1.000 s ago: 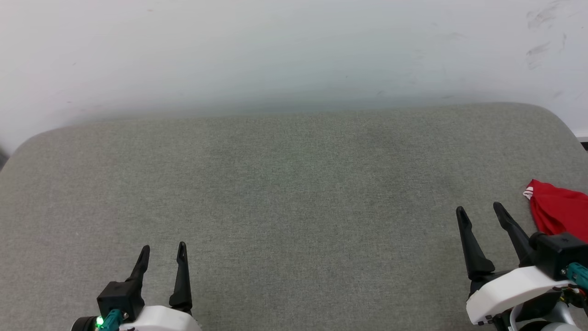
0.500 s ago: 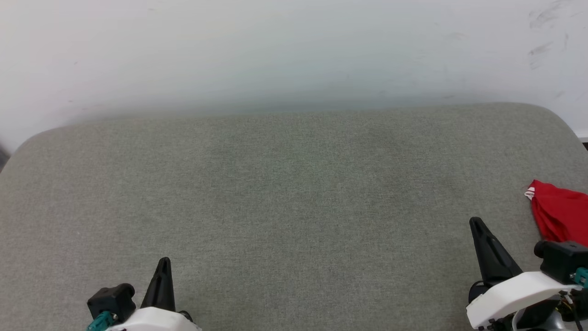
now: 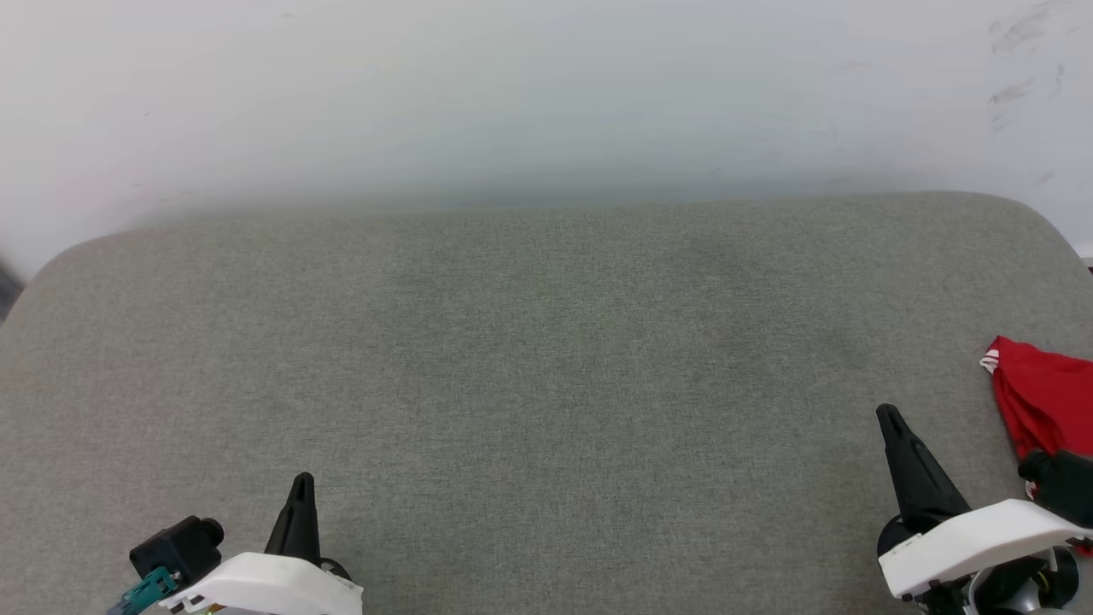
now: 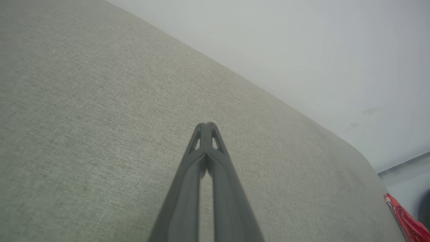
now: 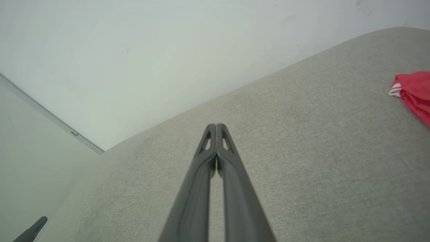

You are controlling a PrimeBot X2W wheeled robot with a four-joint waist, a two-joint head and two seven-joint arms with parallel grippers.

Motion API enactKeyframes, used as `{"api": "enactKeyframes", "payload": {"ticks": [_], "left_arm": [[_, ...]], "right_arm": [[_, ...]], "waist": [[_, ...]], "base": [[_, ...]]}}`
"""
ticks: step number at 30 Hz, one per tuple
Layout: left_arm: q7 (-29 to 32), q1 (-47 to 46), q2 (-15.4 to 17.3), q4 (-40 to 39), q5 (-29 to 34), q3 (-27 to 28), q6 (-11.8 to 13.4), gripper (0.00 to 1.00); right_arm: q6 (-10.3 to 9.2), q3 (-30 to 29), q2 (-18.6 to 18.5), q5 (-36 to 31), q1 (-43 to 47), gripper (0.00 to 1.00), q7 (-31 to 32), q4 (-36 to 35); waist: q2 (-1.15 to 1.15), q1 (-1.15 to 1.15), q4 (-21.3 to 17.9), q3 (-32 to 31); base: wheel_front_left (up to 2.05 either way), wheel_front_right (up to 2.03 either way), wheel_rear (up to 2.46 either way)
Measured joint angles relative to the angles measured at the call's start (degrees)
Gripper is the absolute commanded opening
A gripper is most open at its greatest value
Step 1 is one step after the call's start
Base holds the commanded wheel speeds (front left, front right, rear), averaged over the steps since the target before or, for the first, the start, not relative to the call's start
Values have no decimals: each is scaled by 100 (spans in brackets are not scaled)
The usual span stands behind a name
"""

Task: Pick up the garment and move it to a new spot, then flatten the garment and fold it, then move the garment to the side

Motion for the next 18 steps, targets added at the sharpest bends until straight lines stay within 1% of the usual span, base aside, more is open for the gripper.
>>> {"api": "enactKeyframes", "payload": {"ticks": [18], "left_arm": [[359, -147, -198, 58, -1221, 355, -316, 0]], "right_arm": [[0, -96, 23, 1481, -169, 0, 51, 298]], "waist": [[0, 0, 45, 6]], "base": [[0, 0, 0]]}}
